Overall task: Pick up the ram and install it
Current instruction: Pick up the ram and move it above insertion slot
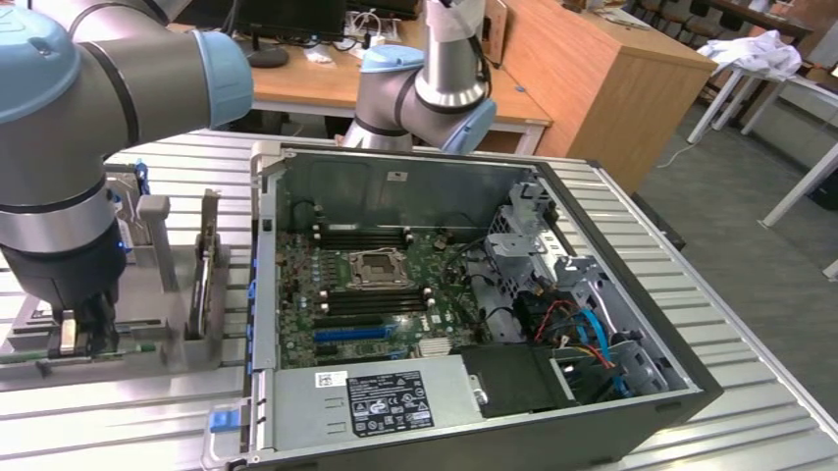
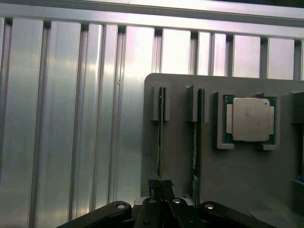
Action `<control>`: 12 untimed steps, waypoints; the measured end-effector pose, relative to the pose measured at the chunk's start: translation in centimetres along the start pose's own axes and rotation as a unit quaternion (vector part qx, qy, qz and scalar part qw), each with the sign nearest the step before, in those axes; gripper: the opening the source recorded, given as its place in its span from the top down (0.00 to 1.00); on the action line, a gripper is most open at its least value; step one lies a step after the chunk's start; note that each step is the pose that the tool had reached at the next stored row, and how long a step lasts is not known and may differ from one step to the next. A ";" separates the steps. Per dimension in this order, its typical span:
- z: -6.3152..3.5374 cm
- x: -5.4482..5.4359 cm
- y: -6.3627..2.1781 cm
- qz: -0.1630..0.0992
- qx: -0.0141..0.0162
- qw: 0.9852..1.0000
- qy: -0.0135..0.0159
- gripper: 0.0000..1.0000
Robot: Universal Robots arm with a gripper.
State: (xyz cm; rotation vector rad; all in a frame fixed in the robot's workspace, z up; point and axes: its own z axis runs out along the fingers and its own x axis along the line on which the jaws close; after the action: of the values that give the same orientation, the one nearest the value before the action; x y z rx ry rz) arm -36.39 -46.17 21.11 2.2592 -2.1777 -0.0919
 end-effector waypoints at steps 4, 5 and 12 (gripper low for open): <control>-0.48 0.0 0.02 0.000 0.000 1.000 0.000 0.89; -0.60 0.0 0.03 0.000 0.000 1.000 0.000 0.89; -1.65 -0.1 0.07 0.000 0.000 1.000 0.000 0.89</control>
State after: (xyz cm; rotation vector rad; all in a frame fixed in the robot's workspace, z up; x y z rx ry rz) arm -36.40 -46.16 22.76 2.2590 -2.1777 -0.0920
